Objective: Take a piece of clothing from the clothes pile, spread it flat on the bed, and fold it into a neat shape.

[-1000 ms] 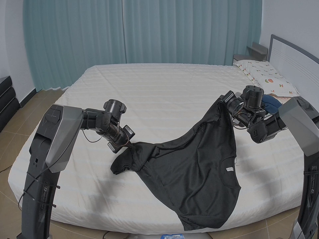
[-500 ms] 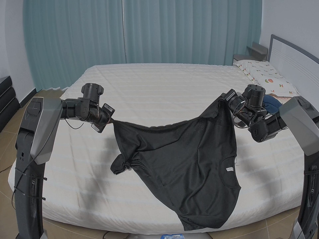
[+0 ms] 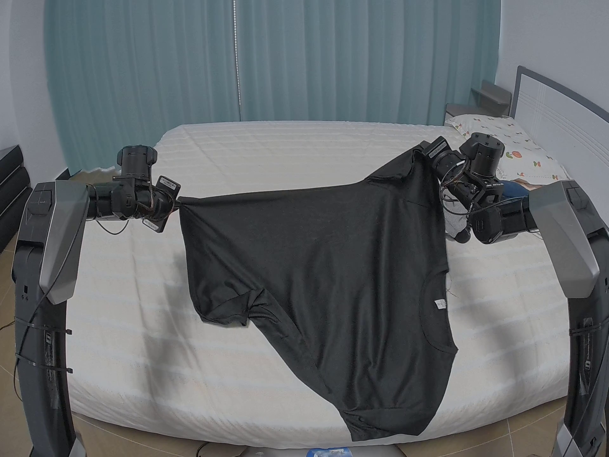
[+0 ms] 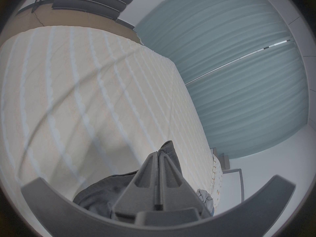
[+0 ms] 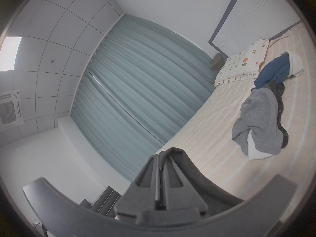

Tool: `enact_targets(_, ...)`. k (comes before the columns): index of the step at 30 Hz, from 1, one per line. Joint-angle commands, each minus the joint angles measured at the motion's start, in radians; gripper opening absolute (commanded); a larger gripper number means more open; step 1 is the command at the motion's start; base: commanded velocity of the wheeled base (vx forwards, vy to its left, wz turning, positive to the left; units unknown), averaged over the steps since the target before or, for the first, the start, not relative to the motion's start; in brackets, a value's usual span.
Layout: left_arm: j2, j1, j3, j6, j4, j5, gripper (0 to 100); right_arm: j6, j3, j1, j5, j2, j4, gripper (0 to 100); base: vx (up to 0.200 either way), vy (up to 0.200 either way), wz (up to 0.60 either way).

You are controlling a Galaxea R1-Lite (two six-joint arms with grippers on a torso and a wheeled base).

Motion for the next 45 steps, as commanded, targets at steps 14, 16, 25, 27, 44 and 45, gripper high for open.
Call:
enact_targets(14, 0.119, -0.027, 0.000, 0.004, -0.036, -0.034, 100, -0.008, -0.079, 0.008, -0.005, 0.232, 0.072, 100, 0.000, 0.000, 0.00)
enact_targets(16, 0.125, -0.028, 0.000, 0.006, -0.033, -0.028, 100, -0.008, -0.045, 0.002, -0.006, 0.228, 0.072, 100, 0.000, 0.000, 0.00)
enact_targets(25, 0.011, -0.010, 0.101, 0.023, 0.071, -0.078, 100, -0.018, 0.370, -0.056, 0.058, 0.002, 0.044, 100, 0.000, 0.000, 0.00)
enact_targets(27, -0.059, -0.008, 0.199, 0.041, 0.065, -0.128, 100, -0.018, 0.496, -0.067, 0.092, -0.080, 0.026, 100, 0.000, 0.000, 0.00)
enact_targets(44, -0.213, -0.110, 0.716, 0.158, -0.009, -0.131, 100, -0.012, 1.206, -0.056, 0.224, -0.314, -0.242, 100, 0.000, 0.000, 0.00)
enact_targets(45, -0.213, -0.110, 0.716, 0.158, -0.009, -0.131, 100, -0.012, 1.206, -0.056, 0.224, -0.314, -0.242, 100, 0.000, 0.000, 0.00)
